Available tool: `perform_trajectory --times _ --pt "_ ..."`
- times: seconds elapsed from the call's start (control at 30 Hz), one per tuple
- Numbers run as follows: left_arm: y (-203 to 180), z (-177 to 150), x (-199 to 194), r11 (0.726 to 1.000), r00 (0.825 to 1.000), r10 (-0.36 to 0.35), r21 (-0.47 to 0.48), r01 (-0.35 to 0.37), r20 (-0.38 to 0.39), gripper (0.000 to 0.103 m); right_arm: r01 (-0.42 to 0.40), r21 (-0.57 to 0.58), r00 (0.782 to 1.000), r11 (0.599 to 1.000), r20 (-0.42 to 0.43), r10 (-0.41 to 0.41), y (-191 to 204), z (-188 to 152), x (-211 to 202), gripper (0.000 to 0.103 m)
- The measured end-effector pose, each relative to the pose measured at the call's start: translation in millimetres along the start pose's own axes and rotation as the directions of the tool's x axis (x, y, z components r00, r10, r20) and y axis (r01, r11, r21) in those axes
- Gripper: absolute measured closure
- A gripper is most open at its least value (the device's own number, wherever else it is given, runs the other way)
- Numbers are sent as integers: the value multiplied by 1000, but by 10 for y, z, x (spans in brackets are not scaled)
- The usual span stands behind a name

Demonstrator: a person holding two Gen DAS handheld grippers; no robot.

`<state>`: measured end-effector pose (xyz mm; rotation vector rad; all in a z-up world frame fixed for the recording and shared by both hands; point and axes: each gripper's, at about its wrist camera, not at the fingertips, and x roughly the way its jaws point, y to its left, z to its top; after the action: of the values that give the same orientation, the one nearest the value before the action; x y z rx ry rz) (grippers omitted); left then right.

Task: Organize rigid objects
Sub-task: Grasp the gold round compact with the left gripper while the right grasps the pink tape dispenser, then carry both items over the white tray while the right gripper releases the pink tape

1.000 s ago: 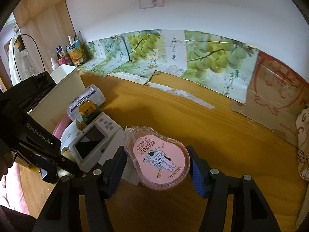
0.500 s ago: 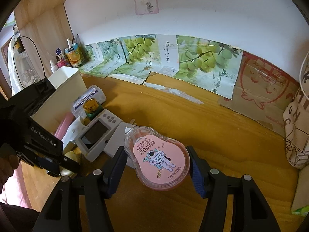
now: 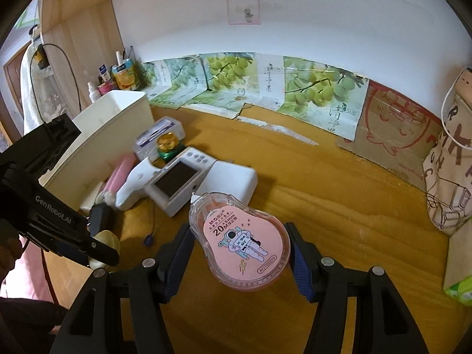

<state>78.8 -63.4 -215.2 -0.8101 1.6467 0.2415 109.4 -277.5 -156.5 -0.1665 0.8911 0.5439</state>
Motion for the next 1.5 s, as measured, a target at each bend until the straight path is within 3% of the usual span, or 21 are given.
perform_trajectory --times 0.23,0.37,0.57,0.73,0.87,1.1,1.23,1.37,1.5 --pt "363 -375 -73 999 1000 -20 29 19 22 46 -8 -15 1000 1000 21 8 266 -153 -232 41" --pt "501 -535 -271 996 997 -15 84 9 75 46 -39 -35 999 999 33 40 458 -219 -340 41" --pt "611 -554 -643 989 987 -23 146 -1 160 46 -116 -97 992 989 35 120 802 -300 -434 41" --pt "546 -448 -943 973 969 -96 226 43 227 46 -146 -152 987 978 38 153 1045 -288 -489 41" --pt "587 -400 -1195 957 940 -150 282 61 305 46 -150 -141 986 979 55 159 1169 -204 -479 41" --pt "693 -182 -1495 932 874 -202 360 33 443 46 -188 -113 976 976 92 199 1444 5 -407 41" --pt "832 -78 -1713 912 819 -216 409 -25 532 46 -200 -116 969 973 121 213 1664 140 -352 41" --pt "1050 72 -1886 899 775 -244 435 -44 583 46 -211 -109 965 971 136 225 1886 271 -253 41" --pt "1250 267 -2016 905 751 -207 414 -96 626 46 -221 -105 962 970 143 234 2072 381 -152 41"
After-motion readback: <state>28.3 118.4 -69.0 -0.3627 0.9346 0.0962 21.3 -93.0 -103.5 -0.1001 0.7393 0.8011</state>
